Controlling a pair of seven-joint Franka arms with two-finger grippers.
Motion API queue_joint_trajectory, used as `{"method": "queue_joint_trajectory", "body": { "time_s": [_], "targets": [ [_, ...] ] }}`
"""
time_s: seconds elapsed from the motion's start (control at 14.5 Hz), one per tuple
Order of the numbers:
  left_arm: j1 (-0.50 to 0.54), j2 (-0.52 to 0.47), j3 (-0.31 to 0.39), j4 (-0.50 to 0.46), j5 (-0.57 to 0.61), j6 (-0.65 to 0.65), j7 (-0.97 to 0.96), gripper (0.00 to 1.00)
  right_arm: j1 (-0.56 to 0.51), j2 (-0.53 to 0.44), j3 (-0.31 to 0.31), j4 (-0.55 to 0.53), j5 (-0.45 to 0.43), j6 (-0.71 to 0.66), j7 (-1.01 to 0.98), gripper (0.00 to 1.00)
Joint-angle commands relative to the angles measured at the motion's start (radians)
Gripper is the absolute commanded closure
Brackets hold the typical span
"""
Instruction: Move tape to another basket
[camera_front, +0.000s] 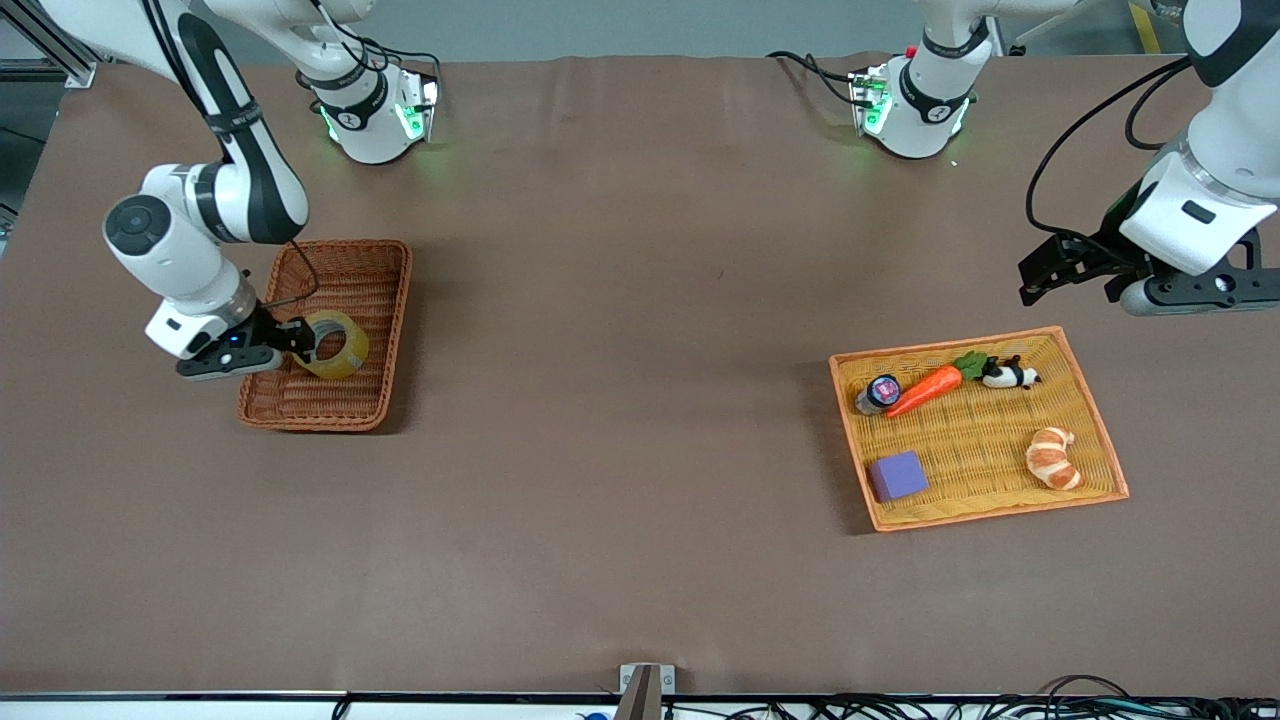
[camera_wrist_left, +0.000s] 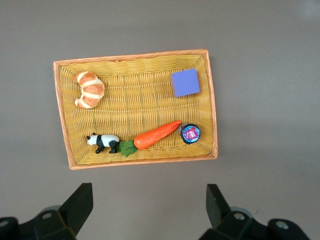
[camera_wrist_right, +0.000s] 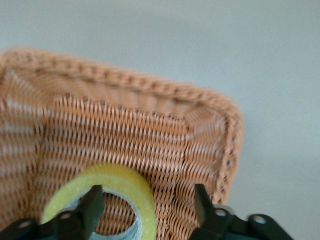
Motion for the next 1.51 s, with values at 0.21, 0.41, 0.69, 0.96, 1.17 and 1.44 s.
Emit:
{"method": "queue_joint_trajectory", "body": {
  "time_s": [0.21, 0.41, 0.69, 0.96, 1.17, 1.44],
  "targets": [
    [0.011, -0.007, -0.003, 0.003, 0.006, 0.003, 0.014, 0.0, 0.046, -0.072, 0.02, 0.418, -0.006, -0.548, 0.109, 0.0],
    [0.011, -0.007, -0.007, 0.005, 0.007, -0.014, 0.016, 0.0, 0.066, -0.069, 0.017, 0.616, 0.004, -0.73, 0.103, 0.0],
    [0.012, -0.009, -0.002, 0.006, 0.007, -0.017, 0.013, 0.0, 0.053, -0.069, 0.013, 0.857, 0.042, -1.01, 0.109, 0.0],
    [0.012, -0.007, -0.002, 0.011, 0.007, -0.02, 0.005, 0.0, -0.021, -0.071, 0.013, 0.957, 0.148, -1.152, 0.108, 0.0],
    [0.014, -0.004, 0.0, 0.017, 0.009, -0.02, 0.011, 0.0, -0.018, -0.076, 0.017, 0.945, 0.143, -1.157, 0.114, 0.0],
    [0.012, -0.006, 0.0, 0.023, 0.014, -0.02, 0.01, 0.0, -0.003, -0.074, 0.017, 0.945, 0.145, -1.165, 0.183, 0.0]
  ]
}}
